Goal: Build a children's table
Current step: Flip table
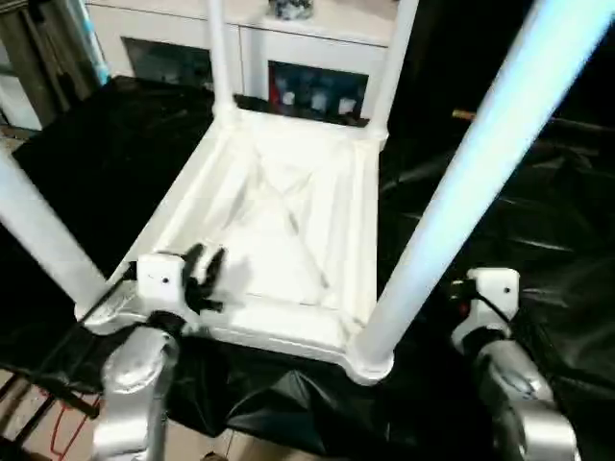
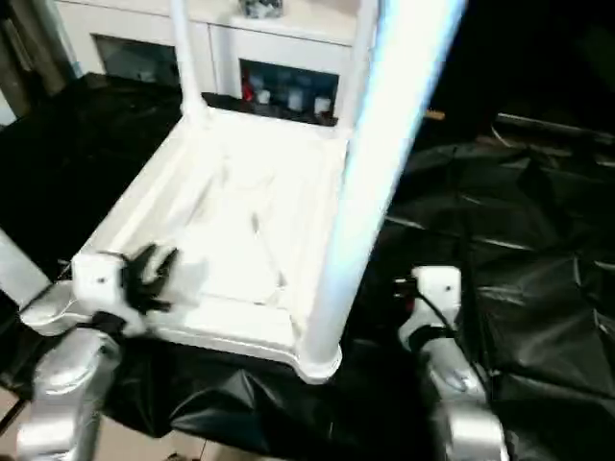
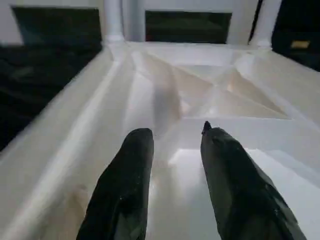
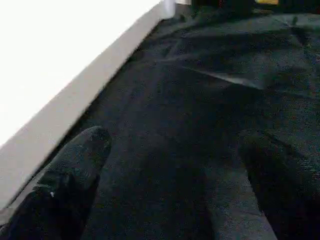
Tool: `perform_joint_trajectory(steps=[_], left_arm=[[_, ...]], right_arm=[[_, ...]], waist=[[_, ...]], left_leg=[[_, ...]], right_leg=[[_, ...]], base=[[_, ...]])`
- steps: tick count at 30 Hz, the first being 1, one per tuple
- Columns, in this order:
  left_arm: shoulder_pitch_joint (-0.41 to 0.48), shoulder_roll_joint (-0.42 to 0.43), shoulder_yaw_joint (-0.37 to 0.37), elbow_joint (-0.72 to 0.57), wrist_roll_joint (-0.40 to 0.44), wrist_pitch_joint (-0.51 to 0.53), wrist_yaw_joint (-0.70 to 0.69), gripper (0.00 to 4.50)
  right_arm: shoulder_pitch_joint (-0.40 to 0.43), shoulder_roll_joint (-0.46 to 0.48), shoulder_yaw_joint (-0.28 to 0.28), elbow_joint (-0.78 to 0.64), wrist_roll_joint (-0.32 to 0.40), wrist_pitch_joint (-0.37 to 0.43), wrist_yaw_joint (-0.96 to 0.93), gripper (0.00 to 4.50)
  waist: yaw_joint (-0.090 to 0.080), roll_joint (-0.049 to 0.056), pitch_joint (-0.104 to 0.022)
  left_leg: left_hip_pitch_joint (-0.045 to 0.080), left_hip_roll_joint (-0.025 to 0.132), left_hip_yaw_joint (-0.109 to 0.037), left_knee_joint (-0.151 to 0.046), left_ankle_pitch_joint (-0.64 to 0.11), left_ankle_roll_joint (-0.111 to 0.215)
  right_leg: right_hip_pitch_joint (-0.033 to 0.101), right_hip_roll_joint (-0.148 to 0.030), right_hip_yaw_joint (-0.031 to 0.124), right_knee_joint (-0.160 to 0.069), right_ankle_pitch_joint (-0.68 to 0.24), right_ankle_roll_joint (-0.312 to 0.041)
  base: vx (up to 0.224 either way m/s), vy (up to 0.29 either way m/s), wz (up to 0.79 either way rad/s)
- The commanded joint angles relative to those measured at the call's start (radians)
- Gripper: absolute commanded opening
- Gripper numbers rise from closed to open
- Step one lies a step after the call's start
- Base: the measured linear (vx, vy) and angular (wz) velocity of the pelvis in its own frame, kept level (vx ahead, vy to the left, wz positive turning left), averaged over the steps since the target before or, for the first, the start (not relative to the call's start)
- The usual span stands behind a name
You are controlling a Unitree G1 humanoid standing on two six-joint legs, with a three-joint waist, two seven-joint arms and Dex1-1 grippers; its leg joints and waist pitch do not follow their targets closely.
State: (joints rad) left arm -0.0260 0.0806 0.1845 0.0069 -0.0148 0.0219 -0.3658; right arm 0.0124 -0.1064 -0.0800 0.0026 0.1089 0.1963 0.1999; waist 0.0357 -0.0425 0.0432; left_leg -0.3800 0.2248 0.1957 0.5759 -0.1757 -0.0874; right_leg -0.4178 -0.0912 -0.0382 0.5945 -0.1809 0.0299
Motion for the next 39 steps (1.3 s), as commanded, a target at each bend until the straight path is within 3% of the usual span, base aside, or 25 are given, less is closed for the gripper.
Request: perform_joint_trajectory(steps=[1,2,3,4,5,7,8,9,10,11,12,13,14,15,16,17,19,20,21,22,24,26,28,32,39], left_arm=[[-0.010,-0.002,-0.019,-0.045,0.004,-0.001,0.006,1.79],[-0.013,-0.002,-0.017,-0.051,-0.016,0.004,-0.004,1.79],[-0.006,0.001,-0.023,-0.066,-0.015,0.021,-0.001,1.79],[0.003,0.003,-0.027,-0.076,-0.014,0.035,0.003,1.79],[0.010,0.004,-0.030,-0.084,-0.013,0.046,0.006,1.79],[0.027,0.007,-0.039,-0.091,-0.003,0.043,0.006,1.79],[0.030,0.010,-0.044,-0.091,0.002,0.034,0.006,1.79],[0.034,0.013,-0.050,-0.094,0.009,0.025,0.011,1.79],[0.044,0.021,-0.060,-0.100,0.030,0.003,0.022,1.79],[0.045,0.021,-0.061,-0.101,0.031,0.002,0.022,1.79],[0.052,0.027,-0.065,-0.106,0.053,-0.007,0.038,1.79],[0.054,0.027,-0.062,-0.109,0.055,-0.006,0.047,1.79],[0.053,0.025,-0.056,-0.112,0.047,0.000,0.053,1.79],[0.052,0.025,-0.054,-0.112,0.043,0.002,0.056,1.79],[0.052,0.020,-0.045,-0.120,0.034,0.002,0.069,1.79],[0.053,0.018,-0.043,-0.124,0.025,0.001,0.067,1.79],[0.059,0.010,-0.041,-0.138,0.011,0.011,0.074,1.79],[0.064,0.010,-0.045,-0.144,0.018,0.010,0.083,1.79],[0.065,0.010,-0.046,-0.144,0.020,0.007,0.085,1.79],[0.066,0.012,-0.048,-0.143,0.022,0.002,0.091,1.79],[0.072,0.015,-0.053,-0.146,0.022,-0.010,0.096,1.79],[0.081,0.013,-0.055,-0.157,0.017,-0.017,0.095,1.79],[0.099,0.015,-0.062,-0.175,-0.008,-0.029,0.073,1.79],[0.171,0.050,-0.087,-0.255,-0.233,0.044,-0.142,2.12],[0.310,0.252,-0.061,-0.337,-0.393,0.208,-0.394,2.74]], right_arm=[[0.009,0.006,0.019,-0.031,0.005,-0.012,0.011,4.50],[0.006,0.011,0.021,-0.028,-0.003,-0.005,-0.001,4.50],[0.009,0.018,0.017,-0.028,-0.003,0.006,-0.014,4.50],[0.013,0.022,0.014,-0.026,-0.006,0.010,-0.023,4.50],[0.016,0.026,0.011,-0.025,-0.010,0.013,-0.030,4.50],[0.022,0.025,0.008,-0.025,-0.012,0.005,-0.027,4.50],[0.021,0.024,0.008,-0.024,-0.012,0.004,-0.026,4.50],[0.021,0.022,0.008,-0.024,-0.010,0.004,-0.027,4.50],[0.021,0.017,0.009,-0.023,-0.009,-0.002,-0.028,4.50],[0.021,0.016,0.009,-0.023,-0.009,-0.003,-0.028,4.50],[0.019,0.013,0.006,-0.022,-0.003,-0.013,-0.028,4.50],[0.019,0.013,0.001,-0.023,0.002,-0.014,-0.028,4.50],[0.016,0.011,0.000,-0.023,0.005,-0.021,-0.027,4.50],[0.014,0.010,-0.001,-0.022,0.005,-0.024,-0.026,4.50],[0.012,0.009,-0.004,-0.026,0.014,-0.027,-0.017,4.50],[0.011,0.008,-0.005,-0.026,0.015,-0.026,-0.016,4.50],[0.001,-0.002,-0.013,-0.024,0.020,-0.033,-0.003,4.50],[-0.010,-0.012,-0.024,-0.014,0.025,-0.037,0.003,4.50],[-0.014,-0.015,-0.026,-0.010,0.025,-0.038,0.003,4.50],[-0.022,-0.019,-0.031,-0.002,0.028,-0.041,0.006,4.50],[-0.033,-0.028,-0.036,0.009,0.030,-0.047,0.012,4.50],[-0.040,-0.039,-0.039,0.017,0.031,-0.050,0.018,4.50],[-0.058,-0.062,-0.046,0.038,0.024,-0.062,0.022,4.50],[-0.082,-0.107,-0.071,0.068,0.046,-0.063,0.066,4.50],[-0.048,-0.223,-0.071,0.025,0.196,0.006,0.355,4.50]], waist=[[0.005,0.010,-0.051],[0.008,0.010,-0.052],[0.005,0.021,-0.056],[0.009,-0.002,-0.045],[0.019,-0.004,-0.049],[0.046,-0.017,-0.052],[0.067,-0.030,-0.042],[0.076,-0.029,-0.040],[0.070,-0.028,-0.039],[0.048,0.001,-0.041],[-0.003,0.027,-0.021],[-0.015,0.028,-0.051],[-0.014,0.064,-0.054],[-0.003,0.072,-0.053],[-0.030,0.068,-0.056],[-0.034,0.062,-0.062],[-0.038,0.043,-0.071],[-0.027,0.023,-0.068],[-0.027,0.023,-0.068],[-0.015,-0.012,-0.060],[0.008,-0.017,-0.041],[0.009,-0.005,-0.030],[0.001,-0.005,-0.027],[0.004,-0.008,-0.026],[0.005,-0.004,-0.034]], left_leg=[[0.013,0.005,-0.005,-0.071,-0.306,0.012],[0.012,0.000,0.001,-0.066,-0.309,0.022],[0.062,0.001,0.047,-0.027,-0.330,-0.019],[0.061,-0.012,0.055,-0.011,-0.425,-0.040],[0.042,-0.018,0.053,-0.006,-0.432,-0.030],[0.009,-0.041,0.026,0.055,-0.394,0.042],[-0.015,-0.055,-0.017,0.116,-0.356,0.078],[-0.022,-0.057,-0.044,0.135,-0.324,0.079],[-0.034,-0.070,-0.087,0.136,-0.269,0.079],[0.018,-0.069,-0.095,0.035,-0.187,0.094],[0.080,-0.011,-0.078,-0.062,-0.281,0.136],[0.026,0.015,-0.129,-0.086,-0.211,0.138],[0.041,0.015,-0.135,-0.065,-0.104,0.093],[0.058,0.028,-0.120,-0.058,0.002,0.020],[0.073,0.101,-0.174,-0.062,0.283,-0.092],[0.086,0.123,-0.183,-0.061,0.343,-0.074],[0.086,0.123,-0.185,-0.040,0.479,0.074],[0.054,0.045,-0.126,-0.018,0.357,0.160],[0.054,0.045,-0.126,-0.018,0.357,0.160],[0.000,-0.025,-0.076,-0.008,0.076,0.128],[0.012,-0.001,-0.073,-0.021,-0.187,0.118],[0.023,0.016,-0.081,-0.049,-0.333,0.083],[0.024,0.023,-0.090,-0.064,-0.430,0.034],[0.022,0.022,-0.082,-0.065,-0.411,0.019],[0.021,0.021,-0.068,-0.058,-0.226,0.096]], right_leg=[[0.036,-0.015,0.024,-0.072,-0.204,-0.103],[0.036,-0.022,0.028,-0.074,-0.207,-0.110],[-0.018,0.001,0.067,-0.094,-0.253,-0.103],[-0.034,0.012,0.086,-0.102,-0.366,-0.101],[-0.013,0.001,0.114,-0.099,-0.415,-0.090],[0.028,-0.047,0.227,-0.121,-0.476,-0.085],[0.056,-0.103,0.317,-0.153,-0.586,-0.090],[0.065,-0.112,0.355,-0.162,-0.626,-0.096],[0.075,-0.080,0.381,-0.154,-0.592,-0.110],[0.030,0.050,0.326,-0.128,-0.419,-0.076],[-0.081,0.141,0.151,-0.009,-0.335,-0.051],[-0.007,0.075,0.051,0.090,-0.123,-0.086],[-0.012,0.052,0.039,0.066,-0.035,-0.103],[-0.032,0.046,0.027,0.047,0.011,-0.120],[-0.011,0.025,0.006,0.070,-0.033,-0.090],[-0.021,0.020,0.003,0.081,-0.077,-0.061],[-0.009,-0.003,0.011,0.086,-0.121,-0.010],[0.037,-0.038,0.041,0.010,0.008,-0.054],[0.037,-0.038,0.041,0.010,0.008,-0.054],[0.089,-0.104,0.062,-0.037,0.089,-0.129],[0.079,-0.127,0.075,-0.067,-0.130,-0.175],[0.070,-0.099,0.059,-0.078,-0.369,-0.188],[0.064,-0.085,0.051,-0.074,-0.415,-0.178],[0.062,-0.086,0.050,-0.066,-0.331,-0.190],[0.077,-0.076,0.047,-0.041,-0.068,-0.236]], base=[[0.000,0.000,0.00],[0.000,0.000,0.00],[0.000,0.000,0.00],[-0.046,0.023,-0.36],[-0.046,0.023,-0.36],[0.018,0.091,-0.59],[0.026,0.124,-0.56],[-0.002,0.199,-0.60],[-0.013,0.271,-0.61],[-0.013,0.271,-0.61],[-0.064,0.249,-0.52],[-0.084,0.193,-0.31],[-0.084,0.193,-0.31],[-0.030,0.190,-0.09],[0.000,0.094,-0.01],[-0.019,0.158,0.00],[-0.071,0.097,-0.04],[-0.073,0.038,-0.04],[-0.085,-0.011,-0.04],[0.000,0.000,0.00],[-0.110,-0.077,-0.05],[-0.126,-0.098,-0.04],[-0.078,-0.046,-0.06],[-0.017,-0.009,-0.02],[0.000,0.000,0.00]])
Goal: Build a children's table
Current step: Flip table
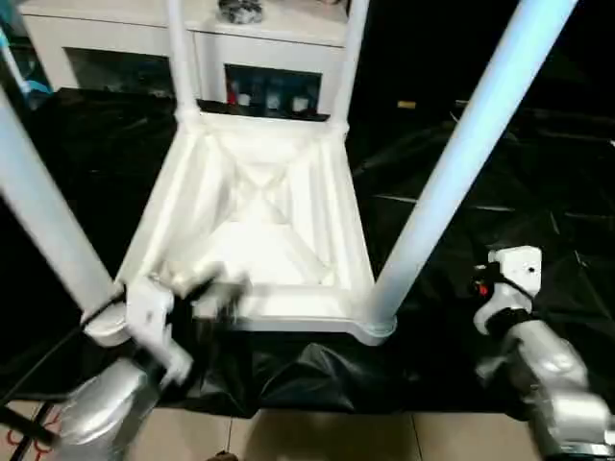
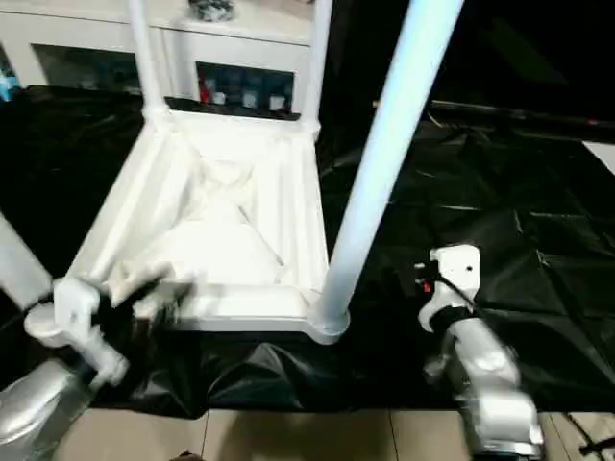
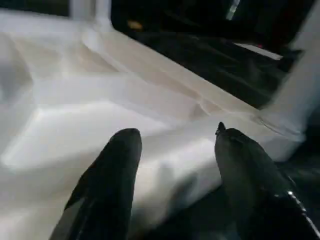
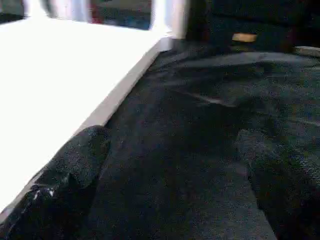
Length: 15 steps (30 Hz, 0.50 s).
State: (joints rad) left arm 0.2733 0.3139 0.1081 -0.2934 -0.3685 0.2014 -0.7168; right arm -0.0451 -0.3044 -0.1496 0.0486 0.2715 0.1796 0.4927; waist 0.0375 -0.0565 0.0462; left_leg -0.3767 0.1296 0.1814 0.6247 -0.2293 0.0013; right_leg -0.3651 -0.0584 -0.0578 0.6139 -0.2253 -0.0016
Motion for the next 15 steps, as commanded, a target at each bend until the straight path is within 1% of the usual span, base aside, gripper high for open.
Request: perform_joint_trajectory(steps=[1,2,3,4,5,6,7,8,9,10,11,12,14,15], left_arm=[[0.036,0.058,0.045,-0.046,-0.075,0.036,-0.078,2.74],[0.064,0.101,0.083,-0.047,-0.104,0.038,-0.115,2.99],[0.074,0.118,0.099,-0.044,-0.112,0.038,-0.127,3.03],[0.087,0.141,0.127,-0.033,-0.117,0.033,-0.146,3.04],[0.087,0.141,0.127,-0.033,-0.117,0.033,-0.146,3.08],[0.107,0.173,0.174,-0.023,-0.134,0.036,-0.161,3.08],[0.108,0.176,0.179,-0.022,-0.135,0.036,-0.162,3.21],[0.119,0.191,0.219,-0.012,-0.143,0.027,-0.168,3.36],[0.125,0.200,0.245,-0.006,-0.149,0.022,-0.172,3.43],[0.145,0.230,0.289,0.002,-0.161,0.032,-0.184,3.46],[0.164,0.256,0.321,0.005,-0.175,0.050,-0.196,3.50],[0.177,0.269,0.339,0.005,-0.182,0.060,-0.202,3.57],[0.211,0.298,0.381,0.011,-0.206,0.088,-0.217,3.86],[0.225,0.309,0.401,0.014,-0.217,0.102,-0.227,3.86]], right_arm=[[0.025,-0.061,0.011,-0.034,0.057,0.034,0.130,4.50],[0.046,-0.101,0.025,-0.054,0.084,0.046,0.205,4.50],[0.055,-0.116,0.029,-0.064,0.095,0.051,0.234,4.50],[0.071,-0.140,0.038,-0.083,0.112,0.067,0.278,4.50],[0.071,-0.140,0.038,-0.083,0.112,0.067,0.278,4.50],[0.095,-0.181,0.053,-0.114,0.140,0.101,0.348,4.50],[0.097,-0.184,0.054,-0.117,0.142,0.104,0.354,4.50],[0.107,-0.202,0.058,-0.135,0.163,0.125,0.386,4.50],[0.111,-0.211,0.059,-0.145,0.176,0.137,0.404,4.50],[0.112,-0.226,0.061,-0.158,0.191,0.147,0.430,4.50],[0.108,-0.234,0.062,-0.164,0.200,0.151,0.444,4.50],[0.105,-0.237,0.063,-0.166,0.205,0.152,0.451,4.50],[0.098,-0.240,0.072,-0.168,0.214,0.148,0.466,4.50],[0.095,-0.242,0.075,-0.169,0.218,0.148,0.477,4.50]], waist=[[0.005,0.012,-0.037],[0.008,0.009,-0.035],[0.009,0.009,-0.032],[0.008,0.006,-0.030],[0.008,0.007,-0.029],[0.009,0.009,-0.025],[0.010,0.008,-0.022],[0.010,0.007,-0.019],[0.011,0.008,-0.017],[0.010,0.006,-0.017],[0.012,0.008,-0.015],[0.009,0.006,-0.015],[0.009,0.004,-0.016],[0.010,0.007,-0.016]], left_leg=[[0.018,0.116,-0.053,-0.105,-0.149,0.023],[0.019,0.116,-0.050,-0.103,-0.152,0.039],[0.018,0.115,-0.050,-0.105,-0.157,0.055],[0.020,0.116,-0.050,-0.106,-0.168,0.063],[0.020,0.118,-0.051,-0.107,-0.178,0.062],[0.024,0.119,-0.051,-0.110,-0.216,0.048],[0.026,0.120,-0.052,-0.111,-0.238,0.041],[0.025,0.121,-0.053,-0.112,-0.260,0.033],[0.029,0.120,-0.054,-0.114,-0.302,0.010],[0.030,0.120,-0.056,-0.114,-0.312,0.002],[0.032,0.120,-0.058,-0.116,-0.329,-0.012],[0.030,0.119,-0.059,-0.118,-0.336,-0.023],[0.034,0.120,-0.059,-0.117,-0.340,-0.033],[0.037,0.120,-0.058,-0.119,-0.338,-0.037]], right_leg=[[0.026,-0.109,0.066,-0.059,0.004,-0.219],[0.028,-0.110,0.066,-0.059,0.009,-0.228],[0.030,-0.108,0.066,-0.062,-0.004,-0.227],[0.028,-0.109,0.066,-0.065,-0.031,-0.230],[0.028,-0.110,0.066,-0.067,-0.056,-0.229],[0.023,-0.111,0.067,-0.073,-0.122,-0.229],[0.023,-0.111,0.067,-0.076,-0.157,-0.226],[0.022,-0.110,0.068,-0.078,-0.192,-0.220],[0.019,-0.112,0.070,-0.084,-0.275,-0.201],[0.017,-0.112,0.070,-0.085,-0.294,-0.198],[0.013,-0.113,0.071,-0.087,-0.322,-0.190],[0.014,-0.112,0.071,-0.087,-0.334,-0.182],[0.008,-0.112,0.072,-0.085,-0.323,-0.182],[0.005,-0.110,0.072,-0.085,-0.304,-0.183]], base=[[0.000,0.000,0.00],[0.000,0.000,0.00],[0.000,0.000,0.00],[0.000,0.000,0.00],[0.000,0.000,0.00],[0.000,0.000,0.00],[0.000,0.000,0.00],[0.000,0.000,0.00],[0.000,0.000,0.00],[0.000,0.000,0.00],[0.000,0.000,0.00],[0.000,0.000,0.00],[0.000,0.000,0.00],[0.000,0.000,0.00]])
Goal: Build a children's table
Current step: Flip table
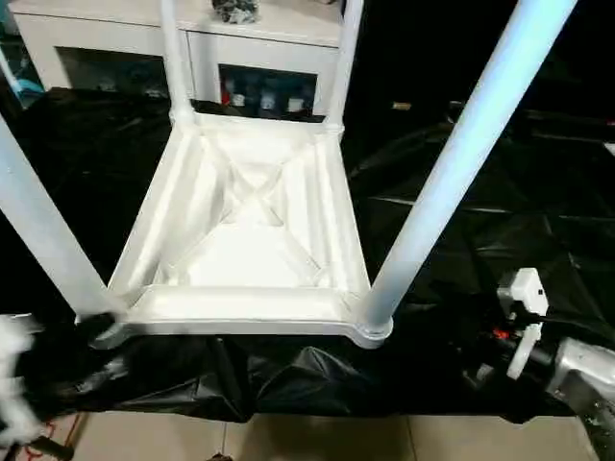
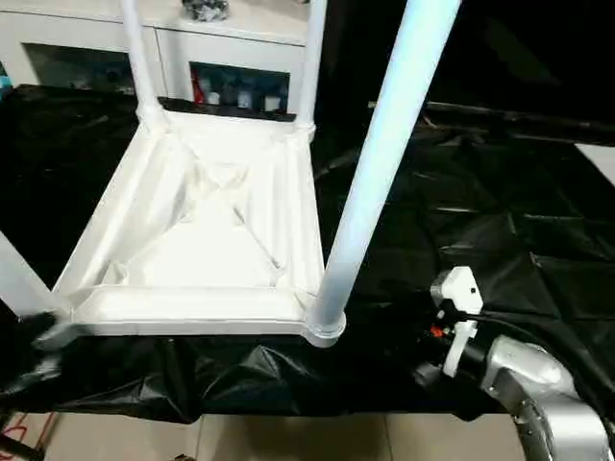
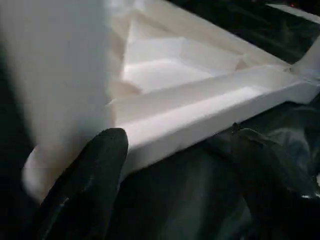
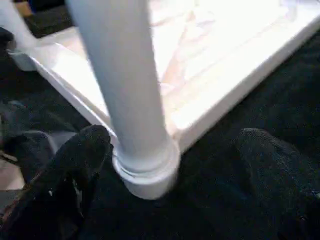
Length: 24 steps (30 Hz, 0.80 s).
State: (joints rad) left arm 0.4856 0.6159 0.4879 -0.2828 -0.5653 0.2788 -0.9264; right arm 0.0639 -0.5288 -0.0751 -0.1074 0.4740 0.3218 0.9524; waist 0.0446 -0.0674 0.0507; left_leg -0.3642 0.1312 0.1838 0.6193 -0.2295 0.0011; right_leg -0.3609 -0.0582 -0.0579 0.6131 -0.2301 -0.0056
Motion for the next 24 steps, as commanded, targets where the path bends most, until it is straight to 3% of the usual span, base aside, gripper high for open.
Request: perform_joint_trajectory(steps=[1,5,8,11,16,20,21,22,24], left_arm=[[0.021,0.016,0.036,0.009,-0.025,0.033,-0.027,3.95],[-0.005,0.018,0.070,0.042,-0.020,0.003,0.000,4.34],[-0.099,-0.018,0.032,0.067,0.008,-0.038,0.074,4.46],[-0.177,-0.063,-0.030,0.104,0.084,-0.073,0.147,4.46],[-0.256,-0.119,-0.080,0.137,0.143,-0.101,0.229,4.46],[-0.287,-0.161,-0.104,0.165,0.214,-0.151,0.318,4.50],[-0.287,-0.161,-0.104,0.165,0.214,-0.151,0.318,4.30],[-0.305,-0.198,-0.101,0.167,0.241,-0.160,0.393,4.30],[-0.318,-0.238,-0.101,0.162,0.254,-0.186,0.437,4.10]], right_arm=[[-0.018,-0.017,0.005,-0.014,0.015,0.004,0.023,4.50],[-0.052,0.011,0.024,0.012,-0.013,-0.019,-0.001,4.50],[-0.093,0.049,0.058,0.057,-0.065,-0.037,-0.052,4.50],[-0.135,0.099,0.085,0.114,-0.111,-0.042,-0.119,4.50],[-0.140,0.133,0.111,0.128,-0.121,-0.057,-0.129,4.50],[-0.139,0.163,0.107,0.136,-0.130,-0.075,-0.164,4.00],[-0.139,0.163,0.107,0.136,-0.130,-0.075,-0.164,3.89],[-0.142,0.183,0.098,0.146,-0.129,-0.087,-0.190,3.89],[-0.141,0.198,0.095,0.148,-0.129,-0.092,-0.209,3.69]], waist=[[0.002,0.016,-0.020],[0.006,0.014,-0.018],[0.014,0.014,-0.021],[0.016,0.015,-0.027],[0.015,0.014,-0.037],[0.013,0.015,-0.033],[0.014,0.015,-0.032],[0.015,0.022,-0.032],[0.013,0.020,-0.031]], left_leg=[[0.024,0.118,-0.061,-0.115,-0.342,-0.039],[0.028,0.119,-0.060,-0.119,-0.368,-0.062],[0.032,0.117,-0.060,-0.118,-0.374,-0.081],[0.032,0.117,-0.059,-0.118,-0.334,-0.097],[0.027,0.118,-0.055,-0.112,-0.222,-0.069],[0.025,0.120,-0.056,-0.114,-0.267,-0.063],[0.029,0.121,-0.058,-0.113,-0.291,-0.070],[0.030,0.120,-0.059,-0.112,-0.296,-0.074],[0.030,0.122,-0.061,-0.114,-0.322,-0.087]], right_leg=[[0.001,-0.109,0.072,-0.084,-0.294,-0.180],[-0.003,-0.110,0.072,-0.084,-0.269,-0.179],[-0.006,-0.112,0.072,-0.084,-0.267,-0.178],[0.002,-0.112,0.070,-0.075,-0.196,-0.186],[0.018,-0.112,0.068,-0.060,-0.035,-0.208],[0.019,-0.114,0.068,-0.067,-0.104,-0.212],[0.018,-0.118,0.069,-0.071,-0.144,-0.212],[0.017,-0.118,0.070,-0.070,-0.153,-0.212],[0.016,-0.117,0.070,-0.074,-0.171,-0.208]], base=[[0.000,0.000,0.00],[0.000,0.000,0.00],[0.000,0.000,0.00],[0.000,0.000,0.00],[0.000,0.000,0.00],[0.000,0.000,0.00],[0.000,0.000,0.00],[0.000,0.000,0.00],[0.000,0.000,0.00]])
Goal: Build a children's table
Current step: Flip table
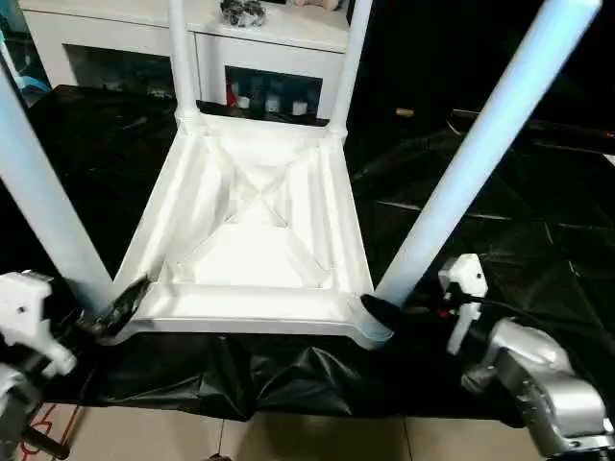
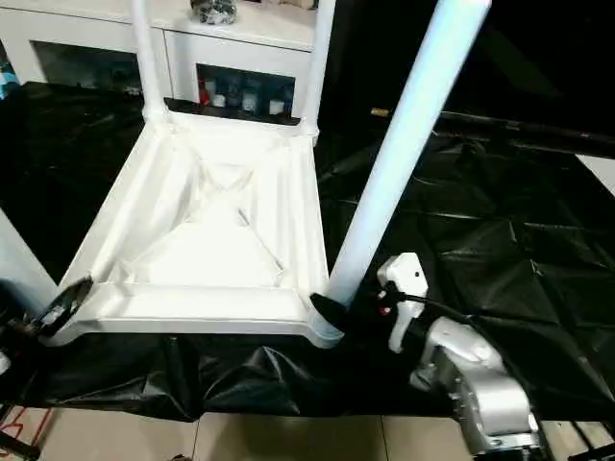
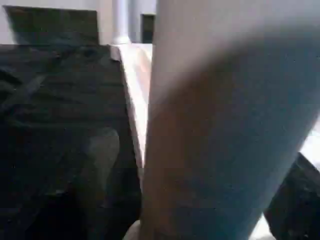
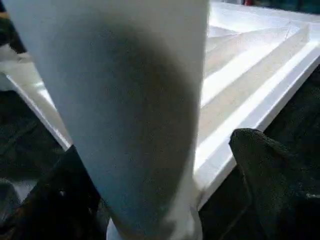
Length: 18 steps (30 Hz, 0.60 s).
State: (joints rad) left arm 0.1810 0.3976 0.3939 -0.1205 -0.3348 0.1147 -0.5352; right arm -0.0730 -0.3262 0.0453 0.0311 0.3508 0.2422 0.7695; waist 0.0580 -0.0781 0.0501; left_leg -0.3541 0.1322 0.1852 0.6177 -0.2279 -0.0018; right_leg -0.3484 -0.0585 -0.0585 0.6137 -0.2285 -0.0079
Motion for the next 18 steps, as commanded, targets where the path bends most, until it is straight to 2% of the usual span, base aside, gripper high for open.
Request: perform_joint_trajectory(steps=[1,8,9,10,11,13,14,16,18], left_arm=[[-0.014,-0.021,-0.007,0.000,0.024,-0.023,0.048,4.10],[-0.019,-0.034,-0.008,0.000,0.031,-0.034,0.064,4.10],[-0.023,-0.053,-0.015,-0.005,0.038,-0.050,0.080,4.02],[-0.027,-0.081,-0.039,-0.008,0.067,-0.061,0.116,3.88],[-0.034,-0.106,-0.065,-0.008,0.090,-0.067,0.148,3.79],[-0.040,-0.110,-0.072,-0.004,0.097,-0.071,0.154,3.74],[-0.043,-0.112,-0.075,-0.002,0.098,-0.072,0.154,3.60],[-0.047,-0.112,-0.076,0.001,0.099,-0.072,0.155,3.34],[-0.062,-0.114,-0.084,0.003,0.117,-0.076,0.173,3.20]], right_arm=[[-0.004,-0.004,-0.026,0.010,-0.006,-0.013,-0.027,3.69],[-0.002,0.001,-0.025,0.009,-0.008,-0.014,-0.035,3.69],[0.001,0.007,-0.025,0.007,-0.011,-0.015,-0.043,3.50],[0.013,0.029,-0.023,0.003,-0.020,-0.014,-0.077,3.39],[0.022,0.058,-0.025,0.003,-0.030,-0.009,-0.127,3.33],[0.017,0.076,-0.033,0.016,-0.046,-0.017,-0.170,3.30],[0.012,0.088,-0.039,0.026,-0.053,-0.020,-0.195,3.12],[0.007,0.096,-0.043,0.033,-0.058,-0.021,-0.211,2.90],[-0.010,0.122,-0.051,0.056,-0.077,-0.027,-0.271,2.75]], waist=[[-0.001,0.031,-0.031],[0.000,0.029,-0.032],[0.000,0.030,-0.031],[0.000,0.037,-0.031],[-0.002,0.033,-0.030],[0.000,0.031,-0.031],[0.000,0.029,-0.031],[-0.001,0.031,-0.030],[0.000,0.018,-0.029]], left_leg=[[0.020,0.121,-0.062,-0.113,-0.323,-0.084],[0.018,0.120,-0.062,-0.113,-0.304,-0.072],[0.018,0.120,-0.062,-0.113,-0.308,-0.073],[0.018,0.120,-0.062,-0.113,-0.312,-0.076],[0.017,0.123,-0.063,-0.115,-0.322,-0.082],[0.017,0.121,-0.064,-0.115,-0.333,-0.092],[0.017,0.119,-0.064,-0.115,-0.334,-0.093],[0.017,0.119,-0.065,-0.116,-0.346,-0.094],[0.017,0.118,-0.064,-0.115,-0.341,-0.087]], right_leg=[[0.003,-0.117,0.071,-0.075,-0.172,-0.205],[0.005,-0.113,0.070,-0.072,-0.150,-0.195],[0.004,-0.113,0.071,-0.073,-0.152,-0.195],[0.003,-0.114,0.071,-0.073,-0.152,-0.196],[0.002,-0.114,0.072,-0.076,-0.154,-0.195],[0.000,-0.116,0.073,-0.078,-0.185,-0.186],[0.001,-0.115,0.072,-0.078,-0.191,-0.183],[0.000,-0.114,0.072,-0.080,-0.210,-0.175],[-0.002,-0.116,0.073,-0.082,-0.229,-0.171]], base=[[0.000,0.000,0.00],[0.000,0.000,0.00],[0.000,0.000,0.00],[0.000,0.000,0.00],[0.000,0.000,0.00],[0.000,0.000,0.00],[0.000,0.000,0.00],[0.000,0.000,0.00],[0.000,0.000,0.00]])
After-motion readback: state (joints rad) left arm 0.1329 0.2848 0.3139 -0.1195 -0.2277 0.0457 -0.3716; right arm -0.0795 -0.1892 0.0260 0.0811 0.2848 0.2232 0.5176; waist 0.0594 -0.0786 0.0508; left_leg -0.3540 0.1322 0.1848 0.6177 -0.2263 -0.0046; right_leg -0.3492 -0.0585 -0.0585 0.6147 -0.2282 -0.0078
